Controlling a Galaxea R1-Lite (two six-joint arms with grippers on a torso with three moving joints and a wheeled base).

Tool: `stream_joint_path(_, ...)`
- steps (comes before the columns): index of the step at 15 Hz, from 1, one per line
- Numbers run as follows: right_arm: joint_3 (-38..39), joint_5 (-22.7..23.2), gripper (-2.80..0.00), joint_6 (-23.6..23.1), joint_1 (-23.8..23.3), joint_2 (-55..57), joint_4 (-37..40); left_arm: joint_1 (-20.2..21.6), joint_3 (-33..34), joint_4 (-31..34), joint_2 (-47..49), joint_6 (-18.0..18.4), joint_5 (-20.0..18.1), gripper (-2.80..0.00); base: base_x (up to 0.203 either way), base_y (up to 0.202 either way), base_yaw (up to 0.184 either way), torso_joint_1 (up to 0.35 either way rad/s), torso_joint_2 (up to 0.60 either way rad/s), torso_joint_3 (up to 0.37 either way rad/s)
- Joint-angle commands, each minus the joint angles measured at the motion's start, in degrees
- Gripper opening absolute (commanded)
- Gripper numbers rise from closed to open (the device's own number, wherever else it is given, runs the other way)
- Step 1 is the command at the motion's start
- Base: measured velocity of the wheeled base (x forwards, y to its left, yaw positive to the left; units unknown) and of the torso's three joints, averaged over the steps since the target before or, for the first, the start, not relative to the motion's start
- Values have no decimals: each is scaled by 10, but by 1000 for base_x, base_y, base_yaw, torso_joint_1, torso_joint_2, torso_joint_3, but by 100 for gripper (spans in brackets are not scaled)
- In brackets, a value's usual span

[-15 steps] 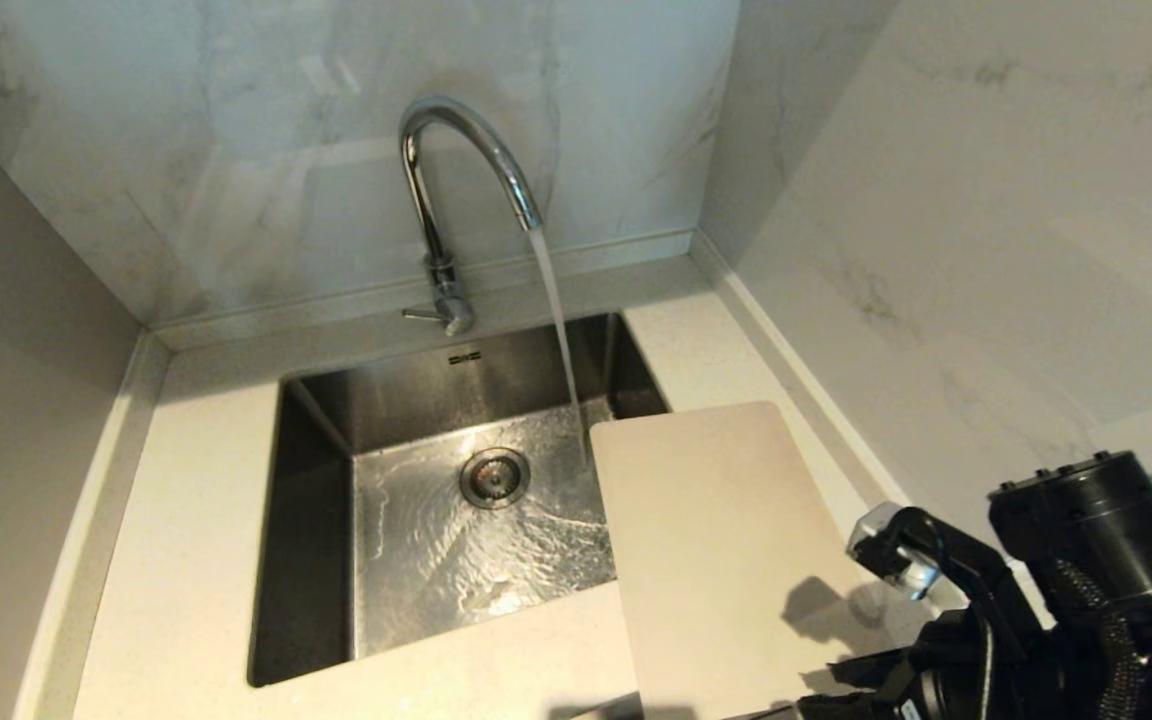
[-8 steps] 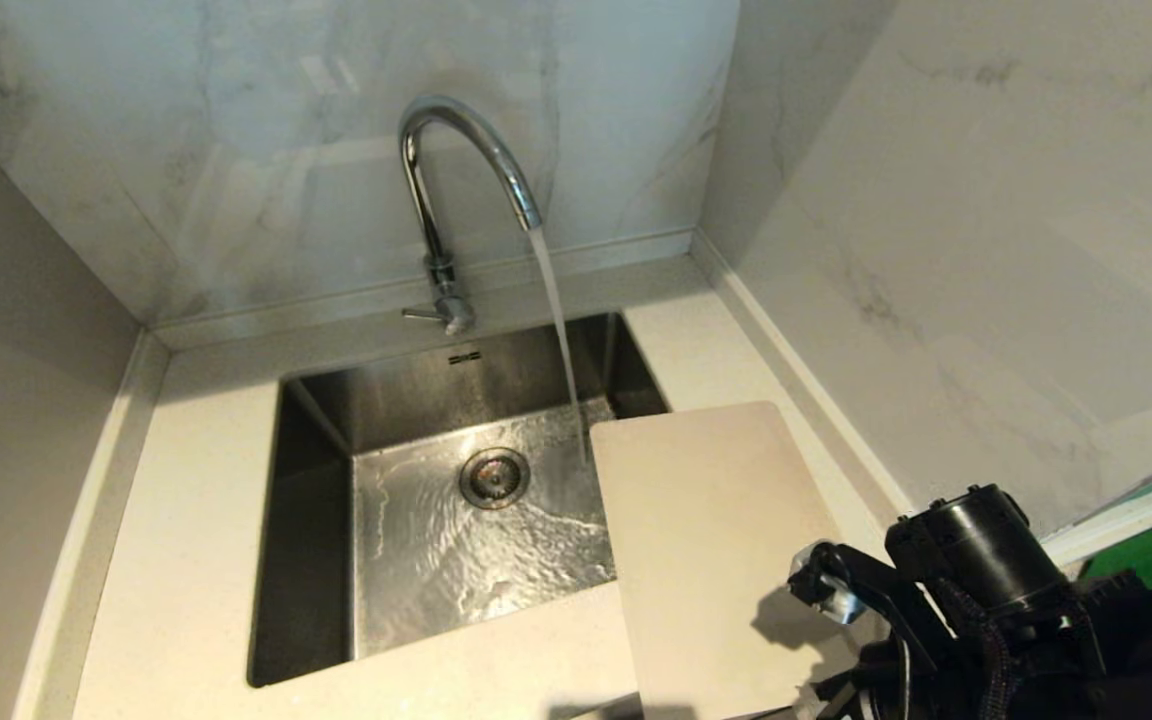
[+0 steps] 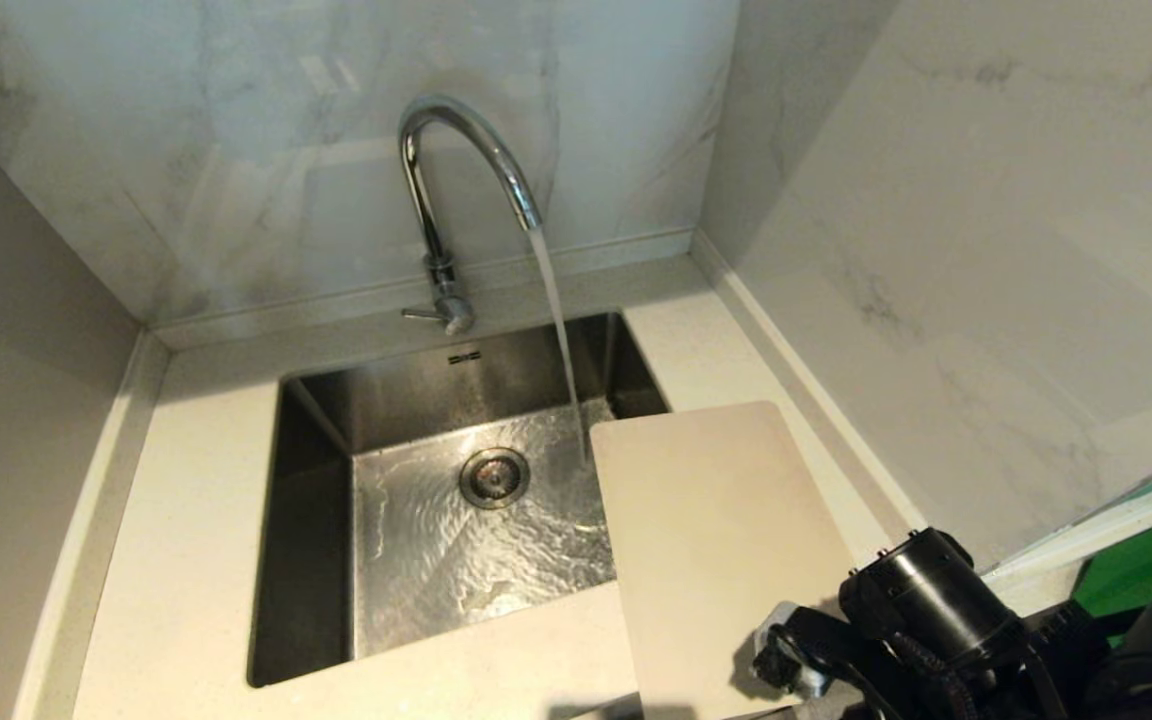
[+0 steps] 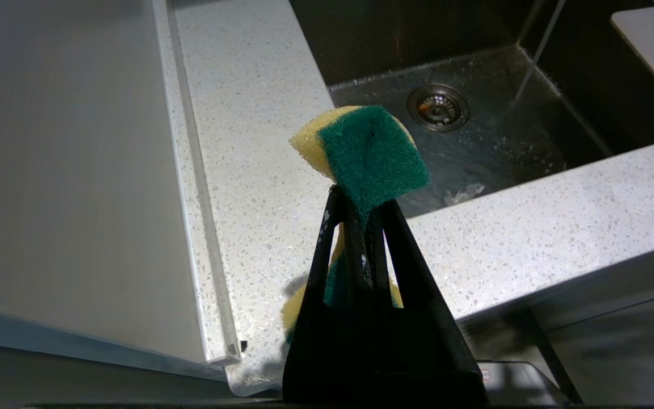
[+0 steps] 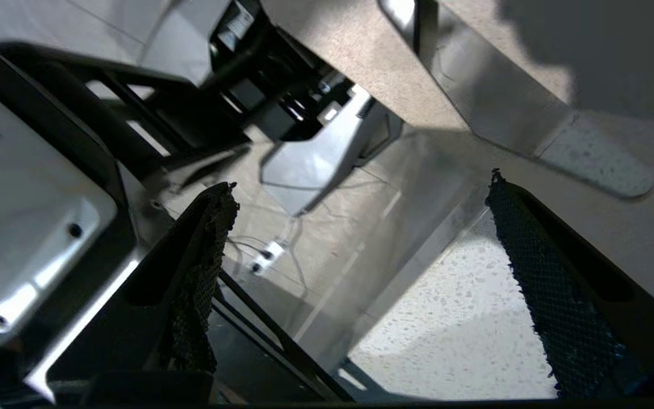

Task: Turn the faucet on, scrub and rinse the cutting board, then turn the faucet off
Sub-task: Pick up the cutting board

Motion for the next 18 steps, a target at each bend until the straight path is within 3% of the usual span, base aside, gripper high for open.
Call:
stream_joint_path(1,3,-45,0,-23,35,-5,0,0,0,0,1,0,0,-280,0,0,0,0,0,0)
stream_joint_path(4,15,-73,0,-59,86,-8,0,0,0,0,1,0,0,-280,0,0,0,0,0,0)
stream_joint_path(9,18,-104,0,-157,130,-2,3,0,0,0,0,0,0,-280,0,0,0,0,0,0)
stream_joint_path(11,30,-109,0,-163,154,8,11,0,0,0,1,0,0,-280,0,0,0,0,0,0)
stream_joint_path(13,65,-156,0,-169,184,31,-4,0,0,0,1,0,0,-280,0,0,0,0,0,0)
stream_joint_path(18,129,-186,0,-168,202,87,-129,0,0,0,0,0,0,-280,0,0,0,0,0,0)
